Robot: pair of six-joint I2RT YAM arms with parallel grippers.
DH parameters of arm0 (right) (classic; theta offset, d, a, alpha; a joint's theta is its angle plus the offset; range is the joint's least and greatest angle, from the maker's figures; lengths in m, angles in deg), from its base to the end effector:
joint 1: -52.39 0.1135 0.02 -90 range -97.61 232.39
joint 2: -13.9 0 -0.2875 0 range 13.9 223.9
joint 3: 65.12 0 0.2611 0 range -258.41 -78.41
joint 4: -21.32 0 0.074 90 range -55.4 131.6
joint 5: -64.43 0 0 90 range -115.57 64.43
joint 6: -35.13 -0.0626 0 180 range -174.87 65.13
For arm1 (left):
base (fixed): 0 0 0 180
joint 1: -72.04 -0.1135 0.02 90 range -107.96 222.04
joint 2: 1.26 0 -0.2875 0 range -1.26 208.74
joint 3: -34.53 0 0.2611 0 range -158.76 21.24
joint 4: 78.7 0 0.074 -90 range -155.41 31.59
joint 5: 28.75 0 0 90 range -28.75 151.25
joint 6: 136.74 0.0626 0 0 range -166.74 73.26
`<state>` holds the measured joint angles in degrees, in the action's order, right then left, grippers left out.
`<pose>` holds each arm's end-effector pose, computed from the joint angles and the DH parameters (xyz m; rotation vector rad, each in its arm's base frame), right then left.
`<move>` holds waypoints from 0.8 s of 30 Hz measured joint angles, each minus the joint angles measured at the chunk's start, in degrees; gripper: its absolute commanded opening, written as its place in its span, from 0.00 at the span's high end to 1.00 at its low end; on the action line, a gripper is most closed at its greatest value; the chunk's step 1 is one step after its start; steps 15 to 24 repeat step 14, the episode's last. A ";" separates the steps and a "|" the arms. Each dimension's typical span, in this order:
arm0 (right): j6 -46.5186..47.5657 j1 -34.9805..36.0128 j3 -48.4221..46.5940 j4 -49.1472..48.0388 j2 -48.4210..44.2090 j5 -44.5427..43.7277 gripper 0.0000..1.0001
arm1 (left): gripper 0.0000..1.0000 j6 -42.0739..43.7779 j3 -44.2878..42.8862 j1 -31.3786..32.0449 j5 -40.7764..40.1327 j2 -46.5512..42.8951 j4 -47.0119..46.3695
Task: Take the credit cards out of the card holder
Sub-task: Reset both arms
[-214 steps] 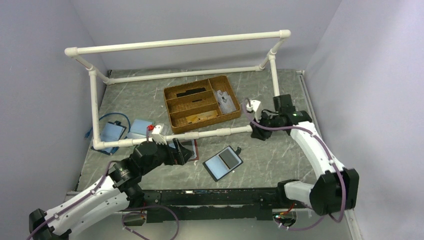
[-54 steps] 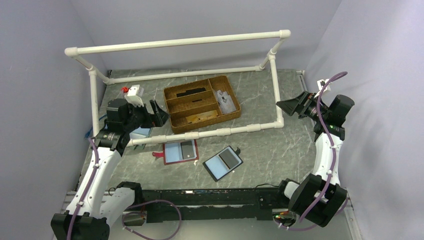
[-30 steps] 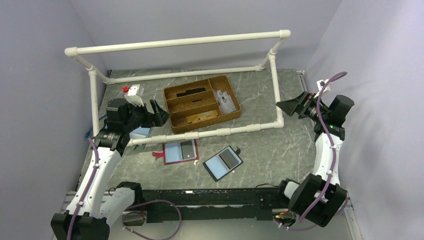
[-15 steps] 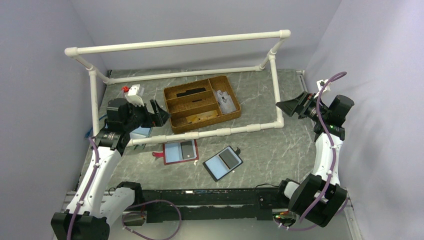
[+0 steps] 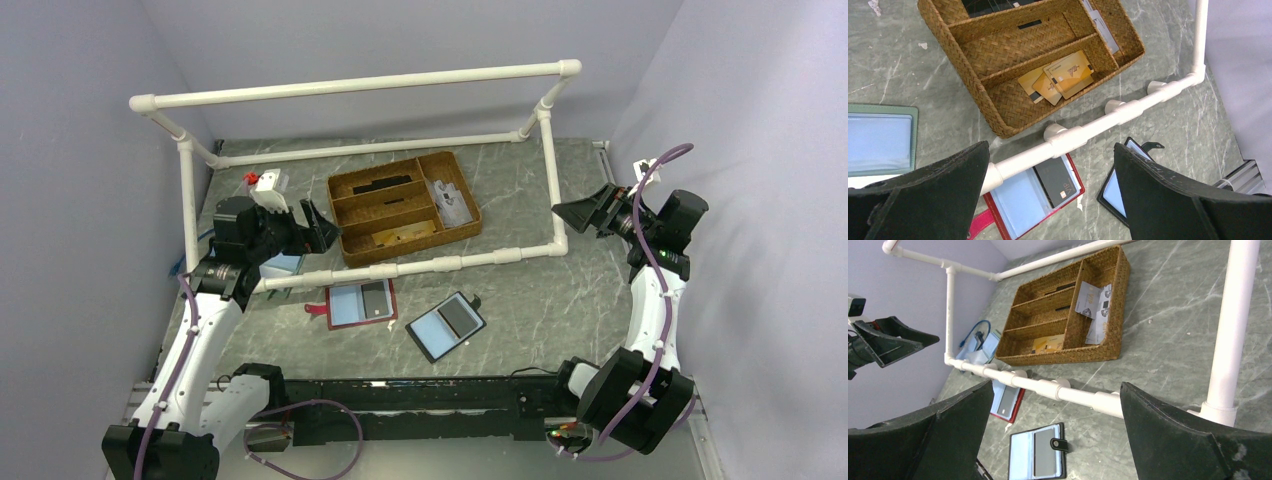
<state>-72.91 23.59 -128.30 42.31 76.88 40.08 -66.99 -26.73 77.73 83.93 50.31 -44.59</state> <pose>0.2411 -0.0675 0.3351 -0.0182 1.8174 0.9590 0.2152 -0.0457 0.3282 0.0029 2.0273 -0.6836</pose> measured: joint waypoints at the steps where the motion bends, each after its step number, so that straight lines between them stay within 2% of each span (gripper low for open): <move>1: 0.04 0.00 0.00 0.00 0.02 0.00 0.00 | 0.00 0.00 0.00 0.00 0.00 0.00 0.00; 24: 1.51 0.00 -0.33 1.40 -0.07 -0.94 0.00 | 0.01 0.00 0.02 0.00 0.00 0.00 0.00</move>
